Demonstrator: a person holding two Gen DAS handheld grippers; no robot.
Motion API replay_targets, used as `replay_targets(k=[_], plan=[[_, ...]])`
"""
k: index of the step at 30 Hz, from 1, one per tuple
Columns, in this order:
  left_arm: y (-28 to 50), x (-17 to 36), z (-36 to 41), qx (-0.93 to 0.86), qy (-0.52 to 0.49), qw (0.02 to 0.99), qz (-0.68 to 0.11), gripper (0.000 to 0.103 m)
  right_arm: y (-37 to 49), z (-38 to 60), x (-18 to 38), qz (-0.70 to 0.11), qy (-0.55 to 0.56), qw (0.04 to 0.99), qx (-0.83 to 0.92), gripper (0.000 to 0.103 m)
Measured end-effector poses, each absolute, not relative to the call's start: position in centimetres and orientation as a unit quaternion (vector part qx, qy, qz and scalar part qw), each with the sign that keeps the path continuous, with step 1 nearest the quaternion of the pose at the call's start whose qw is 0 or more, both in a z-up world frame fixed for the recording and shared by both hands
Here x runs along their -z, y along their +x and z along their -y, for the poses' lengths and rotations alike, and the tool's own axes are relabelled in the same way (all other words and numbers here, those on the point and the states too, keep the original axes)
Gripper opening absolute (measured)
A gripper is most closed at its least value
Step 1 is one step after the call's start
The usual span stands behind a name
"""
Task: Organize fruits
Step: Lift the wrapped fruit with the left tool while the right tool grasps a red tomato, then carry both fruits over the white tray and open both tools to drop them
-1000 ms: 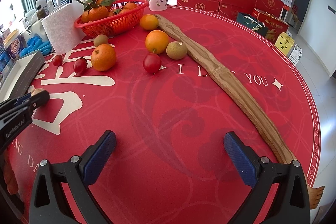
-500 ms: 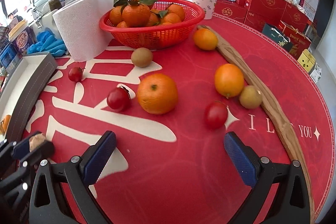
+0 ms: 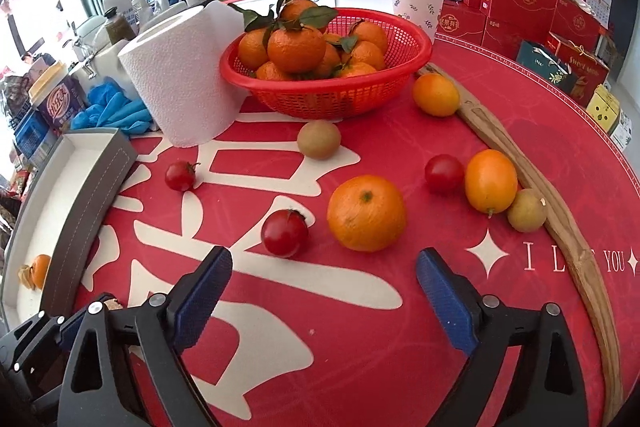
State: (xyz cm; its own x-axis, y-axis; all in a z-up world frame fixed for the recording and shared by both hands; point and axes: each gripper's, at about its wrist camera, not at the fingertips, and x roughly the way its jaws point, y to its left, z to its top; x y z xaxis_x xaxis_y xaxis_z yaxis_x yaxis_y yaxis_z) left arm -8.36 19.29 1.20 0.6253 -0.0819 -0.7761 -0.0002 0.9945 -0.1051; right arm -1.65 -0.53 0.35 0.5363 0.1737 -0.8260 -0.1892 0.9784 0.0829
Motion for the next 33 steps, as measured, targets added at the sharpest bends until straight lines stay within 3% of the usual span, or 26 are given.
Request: replay_targets(k=[4,5,7,10,11,21,26,33], plan=[[-8.5,-1.2,-19.6,0.020,-0.054,0.900,-0.431,0.027,-1.9,-1.3,-0.2,-0.467,-0.024,0.878,-0.102,0.095],[-8.5,-1.2,-19.5,0.019,-0.053,0.901,-0.431,0.027,-1.6,-1.9,-0.2,-0.464,-0.034,0.880,-0.097,0.090],[-8.4,-1.2,-19.4,0.016,-0.048,0.901,-0.431,0.027,-1.1,-2.9,-0.3,-0.455,-0.057,0.884,-0.086,0.074],[-8.3,-1.2,-19.3,0.018,-0.048,0.901,-0.431,0.027,-1.0,-3.3,-0.3,-0.448,-0.060,0.887,-0.094,0.039],[-8.3,-1.2,-19.3,0.020,-0.049,0.901,-0.431,0.026,-1.1,-3.2,-0.4,-0.450,-0.059,0.886,-0.098,0.022],[-8.0,-1.4,-18.0,0.051,-0.047,0.901,-0.428,0.026,-4.5,2.4,-1.0,-0.434,0.071,0.881,-0.173,0.023],[-8.0,-1.7,-17.3,0.060,-0.044,0.905,-0.419,0.026,-4.8,2.6,-1.8,-0.426,0.084,0.882,-0.185,0.023],[-9.2,-4.3,-18.7,0.042,-0.051,0.933,-0.354,0.026,-5.4,3.2,-3.2,-0.396,0.106,0.889,-0.202,0.023]])
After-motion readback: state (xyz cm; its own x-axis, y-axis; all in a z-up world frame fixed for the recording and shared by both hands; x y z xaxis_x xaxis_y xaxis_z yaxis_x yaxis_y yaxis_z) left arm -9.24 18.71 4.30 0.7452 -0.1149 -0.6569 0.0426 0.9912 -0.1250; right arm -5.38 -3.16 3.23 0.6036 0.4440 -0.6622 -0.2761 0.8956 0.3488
